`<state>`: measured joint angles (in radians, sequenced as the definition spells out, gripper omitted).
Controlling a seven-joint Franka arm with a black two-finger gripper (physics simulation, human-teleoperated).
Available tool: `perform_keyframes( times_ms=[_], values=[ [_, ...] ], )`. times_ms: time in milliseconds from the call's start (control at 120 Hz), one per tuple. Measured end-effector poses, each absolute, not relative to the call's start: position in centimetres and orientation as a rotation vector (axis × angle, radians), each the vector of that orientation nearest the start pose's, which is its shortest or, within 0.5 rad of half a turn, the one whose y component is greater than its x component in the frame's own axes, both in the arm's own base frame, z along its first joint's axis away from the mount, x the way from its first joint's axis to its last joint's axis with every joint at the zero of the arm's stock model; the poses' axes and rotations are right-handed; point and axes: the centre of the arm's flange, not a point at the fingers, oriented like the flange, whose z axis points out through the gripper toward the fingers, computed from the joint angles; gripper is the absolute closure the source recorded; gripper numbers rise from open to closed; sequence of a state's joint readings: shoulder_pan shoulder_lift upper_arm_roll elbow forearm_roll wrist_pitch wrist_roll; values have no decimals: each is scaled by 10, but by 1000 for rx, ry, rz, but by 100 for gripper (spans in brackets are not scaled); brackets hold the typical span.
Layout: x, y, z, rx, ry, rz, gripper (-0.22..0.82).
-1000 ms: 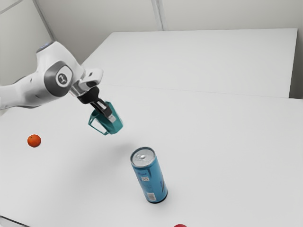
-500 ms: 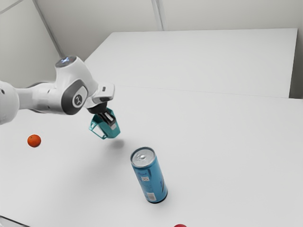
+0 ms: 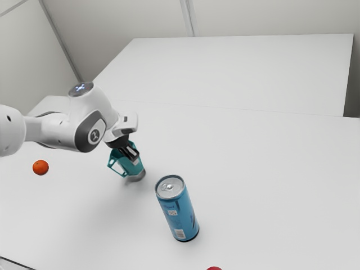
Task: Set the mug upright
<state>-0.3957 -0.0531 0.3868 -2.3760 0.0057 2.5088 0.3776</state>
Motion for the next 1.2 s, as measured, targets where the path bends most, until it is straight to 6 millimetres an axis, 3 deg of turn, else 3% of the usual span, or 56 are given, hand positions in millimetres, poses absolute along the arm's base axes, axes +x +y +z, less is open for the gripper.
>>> perform_keyframes(
  times_ms=[408, 792, 1200],
  values=[
    [511, -4, 342, -3062, 530, -238, 77],
    [511, -6, 343, -3070, 519, -242, 52],
    [513, -6, 355, -3071, 514, -280, 33]
  ],
)
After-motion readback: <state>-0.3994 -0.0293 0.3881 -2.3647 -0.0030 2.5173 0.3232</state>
